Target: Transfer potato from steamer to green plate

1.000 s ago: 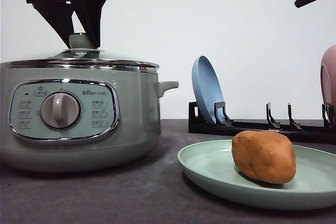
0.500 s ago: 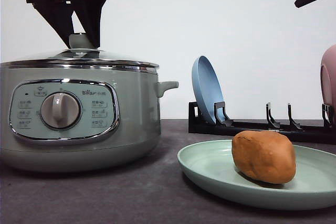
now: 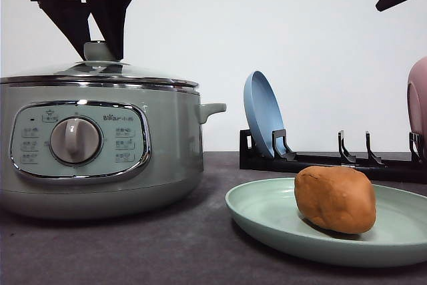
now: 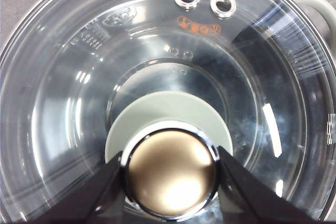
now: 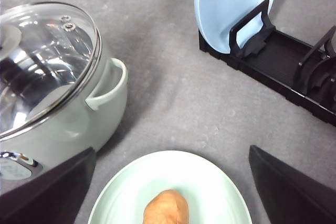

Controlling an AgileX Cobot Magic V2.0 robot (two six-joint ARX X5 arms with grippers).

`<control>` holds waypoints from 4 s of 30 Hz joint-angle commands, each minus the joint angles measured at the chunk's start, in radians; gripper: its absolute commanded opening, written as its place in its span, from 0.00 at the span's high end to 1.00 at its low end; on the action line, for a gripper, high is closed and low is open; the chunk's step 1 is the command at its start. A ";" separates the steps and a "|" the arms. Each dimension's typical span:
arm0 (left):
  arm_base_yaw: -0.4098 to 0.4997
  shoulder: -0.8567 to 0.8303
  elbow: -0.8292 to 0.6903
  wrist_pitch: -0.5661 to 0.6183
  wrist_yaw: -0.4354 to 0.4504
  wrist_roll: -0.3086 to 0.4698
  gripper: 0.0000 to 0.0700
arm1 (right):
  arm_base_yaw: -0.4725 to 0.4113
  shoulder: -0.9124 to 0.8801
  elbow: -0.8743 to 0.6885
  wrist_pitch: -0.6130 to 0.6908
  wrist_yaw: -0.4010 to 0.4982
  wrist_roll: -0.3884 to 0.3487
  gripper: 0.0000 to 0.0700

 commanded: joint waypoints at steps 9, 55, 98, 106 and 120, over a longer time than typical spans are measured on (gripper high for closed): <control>-0.003 -0.016 0.026 -0.013 -0.010 0.005 0.85 | 0.005 0.008 0.017 -0.002 0.004 -0.005 0.15; -0.003 -0.353 0.027 -0.048 0.298 -0.002 0.38 | 0.005 0.008 0.017 -0.169 -0.351 -0.016 0.15; 0.054 -0.426 0.023 0.004 0.289 0.083 1.00 | 0.005 0.008 0.017 -0.213 -0.370 -0.035 1.00; 0.247 -0.691 -0.196 0.456 0.289 0.080 1.00 | 0.005 0.008 0.017 -0.213 -0.370 -0.035 1.00; 0.488 -1.257 -1.034 1.083 0.193 0.079 1.00 | 0.005 0.008 0.017 -0.213 -0.370 -0.035 1.00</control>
